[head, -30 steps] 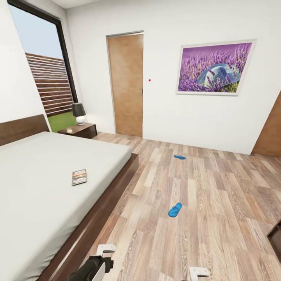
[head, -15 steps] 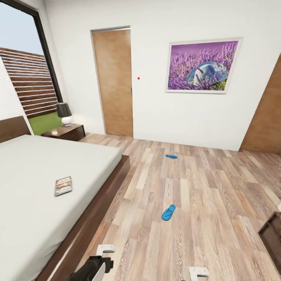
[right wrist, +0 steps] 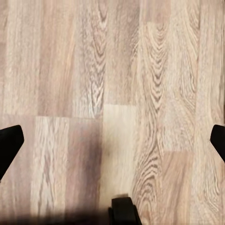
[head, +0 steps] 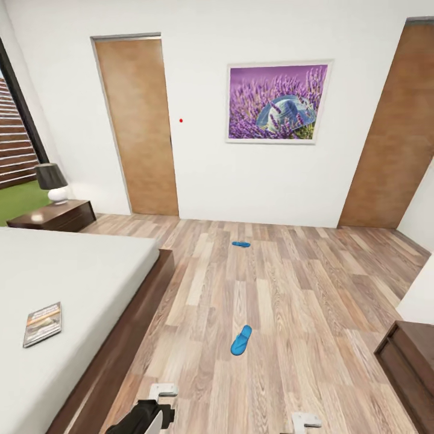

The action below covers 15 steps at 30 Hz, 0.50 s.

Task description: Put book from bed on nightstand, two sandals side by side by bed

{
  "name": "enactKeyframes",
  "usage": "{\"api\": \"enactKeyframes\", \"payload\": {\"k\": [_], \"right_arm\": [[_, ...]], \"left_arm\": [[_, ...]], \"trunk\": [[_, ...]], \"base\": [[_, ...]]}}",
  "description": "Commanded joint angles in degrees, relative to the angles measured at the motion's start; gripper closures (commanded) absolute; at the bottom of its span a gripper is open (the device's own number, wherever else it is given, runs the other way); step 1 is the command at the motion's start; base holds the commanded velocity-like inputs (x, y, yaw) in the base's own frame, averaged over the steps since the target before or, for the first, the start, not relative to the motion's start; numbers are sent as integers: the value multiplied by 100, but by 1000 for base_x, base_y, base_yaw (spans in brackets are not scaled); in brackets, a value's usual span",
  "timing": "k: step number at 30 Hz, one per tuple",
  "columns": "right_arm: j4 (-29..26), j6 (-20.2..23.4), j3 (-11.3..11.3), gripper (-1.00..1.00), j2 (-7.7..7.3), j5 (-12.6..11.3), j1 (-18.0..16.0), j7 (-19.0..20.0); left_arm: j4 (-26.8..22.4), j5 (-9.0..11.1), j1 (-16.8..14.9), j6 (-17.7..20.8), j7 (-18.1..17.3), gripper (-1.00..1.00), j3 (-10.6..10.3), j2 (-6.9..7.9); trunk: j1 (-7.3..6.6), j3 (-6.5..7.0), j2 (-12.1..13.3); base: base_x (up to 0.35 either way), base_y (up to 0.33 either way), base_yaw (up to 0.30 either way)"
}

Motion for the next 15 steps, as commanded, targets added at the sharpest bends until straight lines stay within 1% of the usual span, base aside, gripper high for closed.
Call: {"api": "enactKeyframes", "payload": {"k": [1, 9, 15], "right_arm": [[-10, 32, 0, -100, 3, -12, -2, -18], [-10, 32, 0, -100, 2, -12, -2, -19], [-9, 32, 0, -100, 3, -12, -2, -12]], "left_arm": [[22, -1, -1, 34, 20, -100, -2, -1], [79, -9, -3, 35, 20, -100, -2, -1], [84, -9, -3, 31, 20, -100, -2, -1]], "trunk": [[3, -6, -3], [3, -6, -3], [3, -6, -3]], "base": [[336, 0, -286], [335, 8, -286], [334, 84, -286]]}}
